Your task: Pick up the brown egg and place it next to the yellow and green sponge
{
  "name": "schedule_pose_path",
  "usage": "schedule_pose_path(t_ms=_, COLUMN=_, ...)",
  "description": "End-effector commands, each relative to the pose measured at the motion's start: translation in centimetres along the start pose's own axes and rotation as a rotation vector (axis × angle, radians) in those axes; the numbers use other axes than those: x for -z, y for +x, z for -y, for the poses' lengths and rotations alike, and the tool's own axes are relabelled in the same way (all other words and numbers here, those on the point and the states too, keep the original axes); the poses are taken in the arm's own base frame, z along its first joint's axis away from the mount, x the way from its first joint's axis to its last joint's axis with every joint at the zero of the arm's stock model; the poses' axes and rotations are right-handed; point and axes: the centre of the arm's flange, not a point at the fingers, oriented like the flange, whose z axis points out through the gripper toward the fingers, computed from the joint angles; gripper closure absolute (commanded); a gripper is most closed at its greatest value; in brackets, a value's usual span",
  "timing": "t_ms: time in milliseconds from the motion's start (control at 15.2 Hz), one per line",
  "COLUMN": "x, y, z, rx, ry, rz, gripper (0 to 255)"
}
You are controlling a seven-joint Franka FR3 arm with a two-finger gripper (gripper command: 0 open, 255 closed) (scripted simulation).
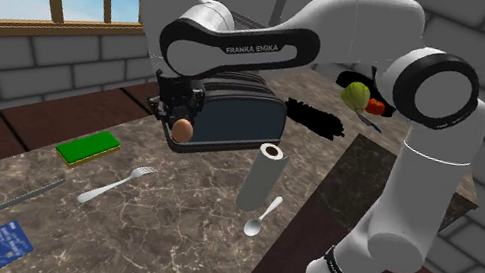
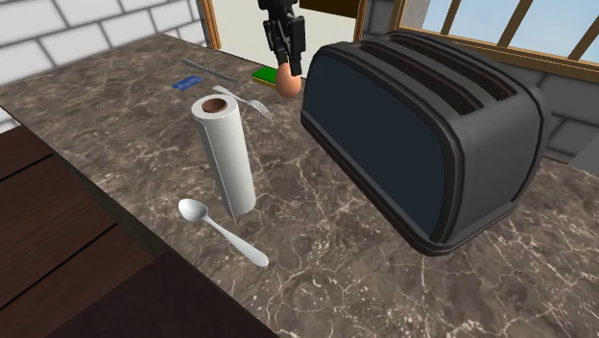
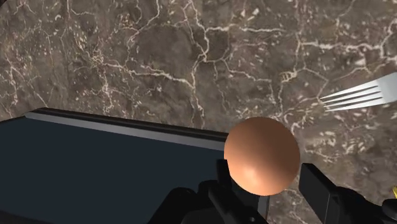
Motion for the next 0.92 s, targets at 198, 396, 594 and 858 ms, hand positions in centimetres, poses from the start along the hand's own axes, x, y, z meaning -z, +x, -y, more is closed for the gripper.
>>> schedule_pose_path(t_ms=198, x=1.1, y=0.4, z=6.5, rx=-0.001, ry=0.000, rz=0.000, gripper=255)
schedule_pose_path(t_ms=396, x=1.8, y=0.6, z=10.4, rx=-0.001, ry=0.000, rz=0.000, gripper=255)
schedule_pose_path(t_ms=594, x=2.5, y=0.8, z=14.3, rx=-0.001, ry=0.000, rz=0.000, gripper=255)
schedule_pose_path(t_ms=858, x=1.2, y=0.8, z=15.6, rx=-0.001, ry=0.000, rz=0.000, gripper=255)
